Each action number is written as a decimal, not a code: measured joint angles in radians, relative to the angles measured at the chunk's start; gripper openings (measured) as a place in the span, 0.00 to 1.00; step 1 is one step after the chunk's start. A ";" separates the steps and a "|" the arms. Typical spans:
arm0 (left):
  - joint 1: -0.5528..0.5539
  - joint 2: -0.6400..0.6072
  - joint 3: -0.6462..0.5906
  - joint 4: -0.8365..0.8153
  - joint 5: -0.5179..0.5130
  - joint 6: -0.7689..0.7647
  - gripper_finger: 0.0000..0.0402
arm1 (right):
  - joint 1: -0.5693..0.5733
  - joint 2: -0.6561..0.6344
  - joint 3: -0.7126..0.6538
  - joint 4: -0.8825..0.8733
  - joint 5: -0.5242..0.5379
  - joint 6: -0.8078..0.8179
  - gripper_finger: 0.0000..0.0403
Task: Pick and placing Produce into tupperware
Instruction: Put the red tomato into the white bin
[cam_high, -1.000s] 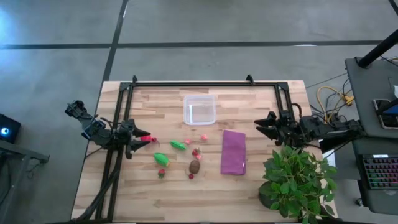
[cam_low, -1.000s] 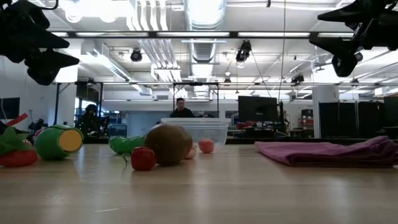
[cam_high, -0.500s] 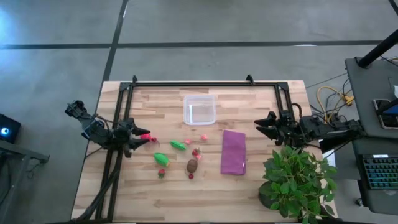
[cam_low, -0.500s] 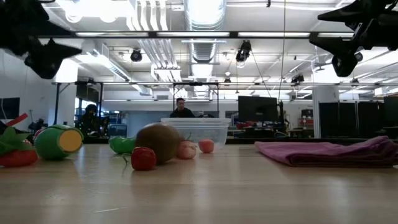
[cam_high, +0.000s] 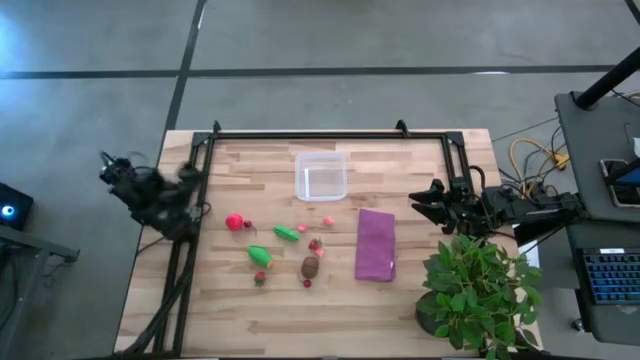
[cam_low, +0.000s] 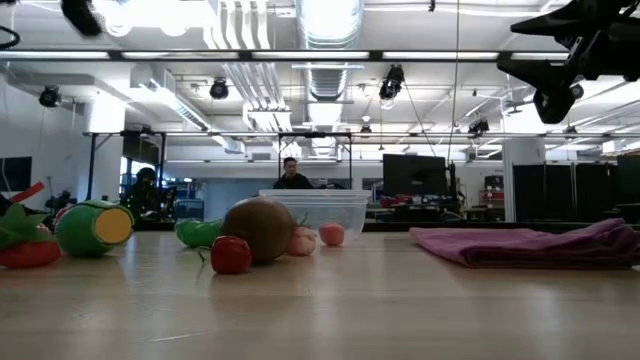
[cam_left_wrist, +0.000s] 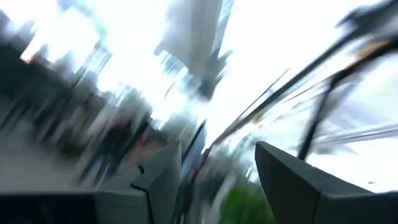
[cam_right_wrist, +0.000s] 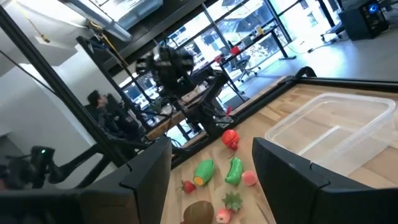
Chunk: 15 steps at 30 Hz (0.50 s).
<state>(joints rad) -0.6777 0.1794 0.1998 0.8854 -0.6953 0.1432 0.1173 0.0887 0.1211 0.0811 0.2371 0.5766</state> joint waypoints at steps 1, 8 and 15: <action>0.000 0.026 0.013 0.094 0.079 0.095 0.48 | 0.000 0.000 0.000 0.000 0.000 0.000 0.54; 0.001 0.185 0.178 0.351 0.389 0.430 0.48 | 0.000 0.000 0.000 -0.001 0.000 0.000 0.54; 0.011 0.346 0.543 -0.289 -0.266 0.495 0.48 | 0.000 0.000 0.000 -0.001 0.000 0.000 0.54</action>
<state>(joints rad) -0.6664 0.5249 0.7430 0.5964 -0.9614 0.6380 0.1170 0.0887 0.1211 0.0799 0.2375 0.5766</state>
